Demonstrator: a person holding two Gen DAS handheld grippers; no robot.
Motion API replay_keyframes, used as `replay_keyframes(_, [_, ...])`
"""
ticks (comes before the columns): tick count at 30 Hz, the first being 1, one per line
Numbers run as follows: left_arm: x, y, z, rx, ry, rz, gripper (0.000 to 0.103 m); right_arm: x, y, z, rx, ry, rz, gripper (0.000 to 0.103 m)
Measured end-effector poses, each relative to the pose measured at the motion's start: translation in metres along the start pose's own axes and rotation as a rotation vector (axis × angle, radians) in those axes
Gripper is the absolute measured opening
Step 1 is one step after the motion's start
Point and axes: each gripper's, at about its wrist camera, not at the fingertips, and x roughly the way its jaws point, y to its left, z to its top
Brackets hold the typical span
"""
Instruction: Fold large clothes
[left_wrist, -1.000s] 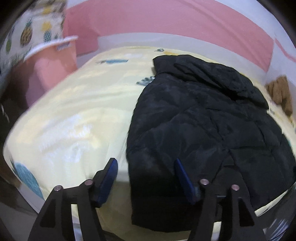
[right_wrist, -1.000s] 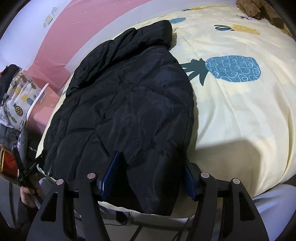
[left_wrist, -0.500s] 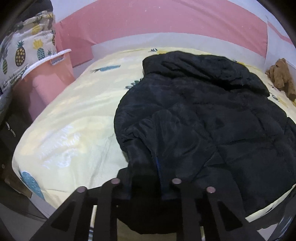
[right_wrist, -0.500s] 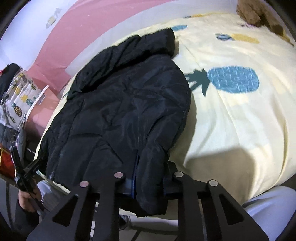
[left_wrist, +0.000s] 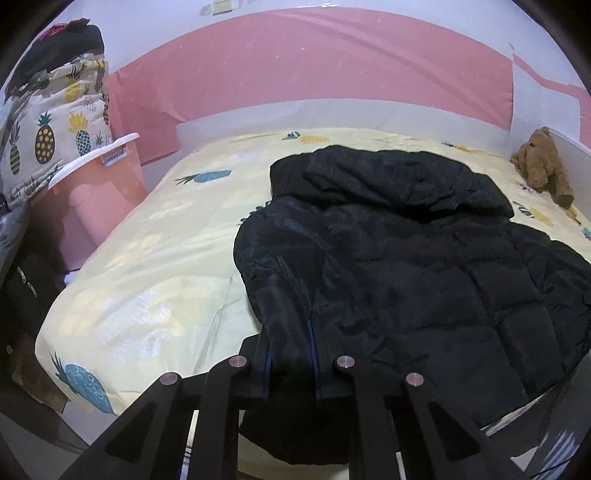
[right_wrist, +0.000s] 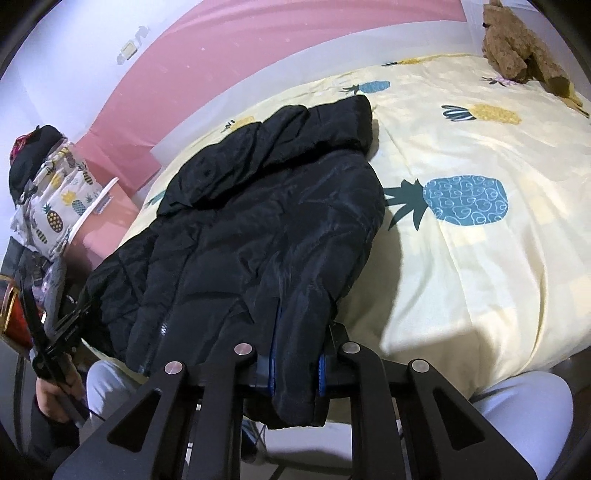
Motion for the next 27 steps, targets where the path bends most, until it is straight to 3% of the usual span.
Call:
replay_keyframes(15, [-0.030, 0.018, 0.023, -0.056, -0.050, -0.077, 0.015, -0.035, 0.004, 0.026, -0.005, -0.082, 0.078, 0.015])
replay_keyframes(22, [-0.030, 0.052, 0.066, -0.194, -0.094, -0.178, 0.015, -0.043, 0.006, 0.066, -0.004, -0.159, 0.121, 0.015])
replay_keyframes(27, [-0.022, 0.064, 0.107, -0.257, -0.144, -0.211, 0.015, -0.041, 0.011, 0.107, -0.012, -0.223, 0.124, 0.015])
